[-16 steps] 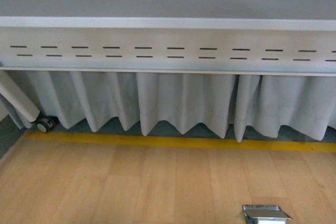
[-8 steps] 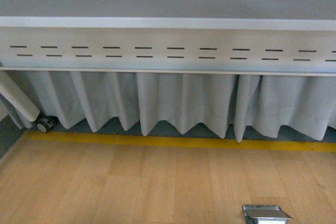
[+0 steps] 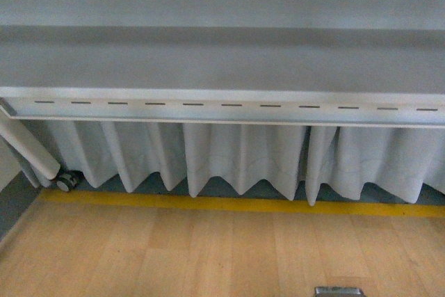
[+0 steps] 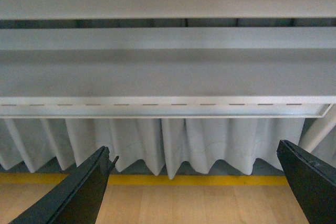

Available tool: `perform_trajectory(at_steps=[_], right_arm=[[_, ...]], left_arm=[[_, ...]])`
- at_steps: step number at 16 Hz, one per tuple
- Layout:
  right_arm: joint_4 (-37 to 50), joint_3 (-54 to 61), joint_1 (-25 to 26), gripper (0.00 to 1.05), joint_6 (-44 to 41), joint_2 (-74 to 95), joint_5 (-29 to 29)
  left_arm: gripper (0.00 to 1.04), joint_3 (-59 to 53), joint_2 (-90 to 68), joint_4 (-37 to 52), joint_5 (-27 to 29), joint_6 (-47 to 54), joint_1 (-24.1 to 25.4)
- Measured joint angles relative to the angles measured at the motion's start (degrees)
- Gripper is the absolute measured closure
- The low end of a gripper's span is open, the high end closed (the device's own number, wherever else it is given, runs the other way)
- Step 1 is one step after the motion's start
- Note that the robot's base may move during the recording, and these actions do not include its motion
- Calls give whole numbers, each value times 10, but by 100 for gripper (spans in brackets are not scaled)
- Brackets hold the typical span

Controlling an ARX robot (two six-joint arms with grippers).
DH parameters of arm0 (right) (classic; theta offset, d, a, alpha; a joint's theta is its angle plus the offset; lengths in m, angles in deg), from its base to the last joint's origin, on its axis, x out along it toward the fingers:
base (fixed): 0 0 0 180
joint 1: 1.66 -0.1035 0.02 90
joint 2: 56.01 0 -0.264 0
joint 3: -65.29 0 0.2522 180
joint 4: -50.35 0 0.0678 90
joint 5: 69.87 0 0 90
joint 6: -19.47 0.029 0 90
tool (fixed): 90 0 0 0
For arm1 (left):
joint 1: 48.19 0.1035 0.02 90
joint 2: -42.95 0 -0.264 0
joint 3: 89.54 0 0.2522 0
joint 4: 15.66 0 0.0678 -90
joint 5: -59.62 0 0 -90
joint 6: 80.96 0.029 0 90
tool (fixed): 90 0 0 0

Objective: Open oven

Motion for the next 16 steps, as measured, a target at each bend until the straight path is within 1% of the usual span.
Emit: perform_trajectory(at_steps=[16], right_arm=[[0, 0, 0, 6, 0, 0, 0]], left_arm=[[7, 0, 0, 1, -1, 2, 0]])
